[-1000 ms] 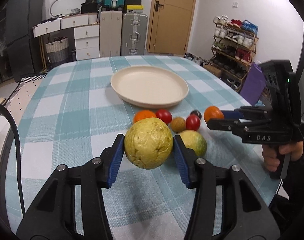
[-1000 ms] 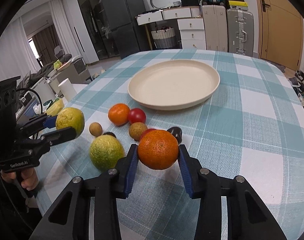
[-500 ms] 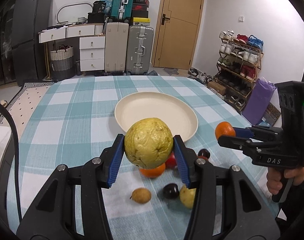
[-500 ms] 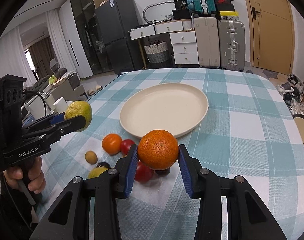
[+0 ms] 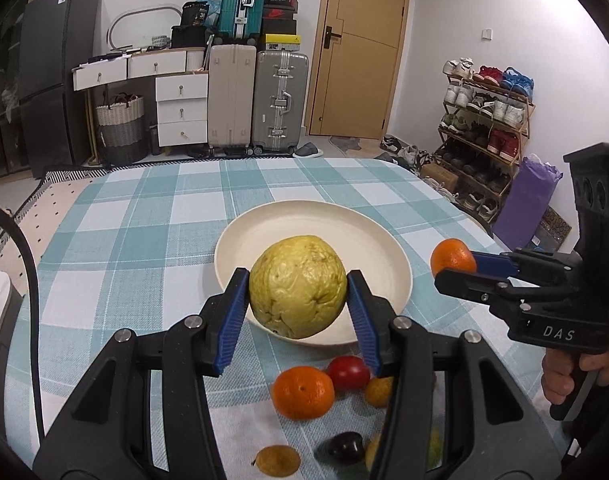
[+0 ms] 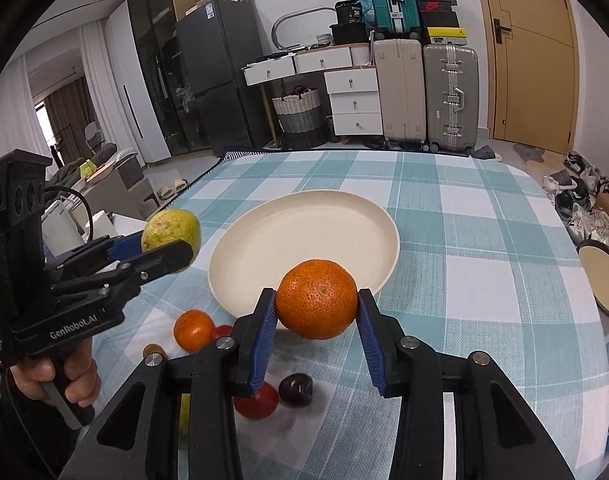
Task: Organize fruits
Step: 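Carry both fruits onto the cream plate and open both tools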
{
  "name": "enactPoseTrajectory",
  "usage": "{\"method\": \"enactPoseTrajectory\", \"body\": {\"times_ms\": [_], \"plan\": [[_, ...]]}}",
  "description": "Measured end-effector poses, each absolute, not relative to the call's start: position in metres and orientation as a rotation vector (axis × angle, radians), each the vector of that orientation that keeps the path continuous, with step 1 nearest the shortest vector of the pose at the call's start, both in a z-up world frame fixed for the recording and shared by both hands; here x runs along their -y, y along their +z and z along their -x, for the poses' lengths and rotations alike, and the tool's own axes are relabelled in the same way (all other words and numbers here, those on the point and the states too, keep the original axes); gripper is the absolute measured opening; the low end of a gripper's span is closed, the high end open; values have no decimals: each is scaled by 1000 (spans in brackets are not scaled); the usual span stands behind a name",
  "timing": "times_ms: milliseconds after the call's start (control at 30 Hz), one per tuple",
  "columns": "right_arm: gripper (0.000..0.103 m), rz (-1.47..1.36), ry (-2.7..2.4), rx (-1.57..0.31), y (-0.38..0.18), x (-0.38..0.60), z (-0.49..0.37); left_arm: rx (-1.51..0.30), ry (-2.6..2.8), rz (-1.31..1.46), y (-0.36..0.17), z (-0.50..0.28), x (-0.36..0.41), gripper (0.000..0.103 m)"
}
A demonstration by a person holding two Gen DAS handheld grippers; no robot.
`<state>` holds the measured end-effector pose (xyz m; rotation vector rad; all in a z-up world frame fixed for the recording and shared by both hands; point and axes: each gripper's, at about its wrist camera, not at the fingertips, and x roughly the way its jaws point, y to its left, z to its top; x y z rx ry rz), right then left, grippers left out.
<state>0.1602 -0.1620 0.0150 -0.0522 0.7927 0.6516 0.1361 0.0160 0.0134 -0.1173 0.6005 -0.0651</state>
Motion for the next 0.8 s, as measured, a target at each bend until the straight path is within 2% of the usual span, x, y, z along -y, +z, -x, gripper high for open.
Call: {"method": "enactPoseTrajectory", "body": {"times_ms": [800], "plan": [[41,111,640,-888,-22,131,-205,-690,-57,54,-24,-193,-11,46]]}}
